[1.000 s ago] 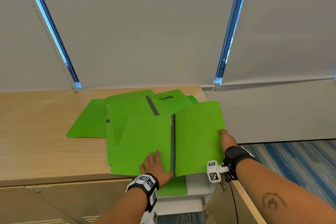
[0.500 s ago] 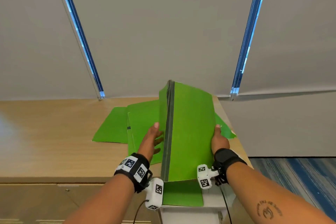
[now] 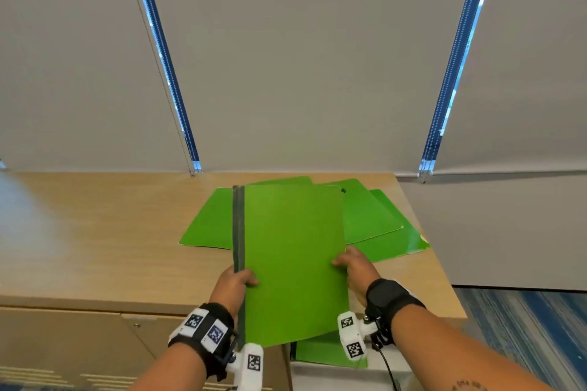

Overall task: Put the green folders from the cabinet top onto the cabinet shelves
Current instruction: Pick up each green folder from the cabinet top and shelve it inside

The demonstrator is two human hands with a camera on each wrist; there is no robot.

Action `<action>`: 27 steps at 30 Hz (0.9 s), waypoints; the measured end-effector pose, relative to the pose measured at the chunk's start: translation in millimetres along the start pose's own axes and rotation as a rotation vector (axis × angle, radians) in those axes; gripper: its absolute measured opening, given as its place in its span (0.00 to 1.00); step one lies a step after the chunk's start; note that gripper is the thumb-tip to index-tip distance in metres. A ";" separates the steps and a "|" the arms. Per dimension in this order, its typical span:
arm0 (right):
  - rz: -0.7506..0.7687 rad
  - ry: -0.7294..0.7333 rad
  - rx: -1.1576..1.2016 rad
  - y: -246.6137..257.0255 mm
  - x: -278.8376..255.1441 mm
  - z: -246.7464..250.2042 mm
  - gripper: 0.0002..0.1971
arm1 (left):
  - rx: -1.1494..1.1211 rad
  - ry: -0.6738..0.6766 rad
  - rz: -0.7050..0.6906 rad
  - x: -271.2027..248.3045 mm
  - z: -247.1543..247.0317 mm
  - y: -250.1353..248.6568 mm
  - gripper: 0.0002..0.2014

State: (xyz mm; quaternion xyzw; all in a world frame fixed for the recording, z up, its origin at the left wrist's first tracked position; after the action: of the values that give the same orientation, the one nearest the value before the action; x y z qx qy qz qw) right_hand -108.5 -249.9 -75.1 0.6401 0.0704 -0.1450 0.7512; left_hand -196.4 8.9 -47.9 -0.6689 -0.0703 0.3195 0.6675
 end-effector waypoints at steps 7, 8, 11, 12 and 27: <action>-0.048 0.110 -0.177 -84.7 -12.8 20.2 0.30 | 0.247 0.015 -0.106 2.9 5.6 86.0 0.19; -0.069 0.109 -0.199 -100.2 -12.1 24.3 0.31 | 0.249 0.026 -0.089 0.9 2.1 98.7 0.18; -0.138 0.127 -0.254 -132.5 -22.4 37.7 0.27 | 0.282 0.040 -0.022 -2.5 -8.0 138.1 0.17; -0.168 0.142 -0.265 -142.1 -29.2 41.0 0.25 | 0.289 0.041 0.003 -3.6 -10.8 152.5 0.15; -0.527 0.082 -0.414 -418.8 -23.2 98.2 0.29 | 0.520 0.252 0.204 -4.6 -53.1 380.6 0.14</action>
State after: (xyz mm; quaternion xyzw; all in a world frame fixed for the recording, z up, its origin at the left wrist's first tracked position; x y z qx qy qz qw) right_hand -267.3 -401.4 -445.9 0.4389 0.2918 -0.2909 0.7985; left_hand -298.9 -76.2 -408.4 -0.5133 0.1648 0.3069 0.7843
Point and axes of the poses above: each hand's wrist, its own x-axis towards the middle knuckle, its own z-axis out of the back of the hand, y = z × x, the point moved 5 cm from there along x, towards the middle knuckle, and after that the axes turned 13 degrees about -y, right-handed, at the moved point
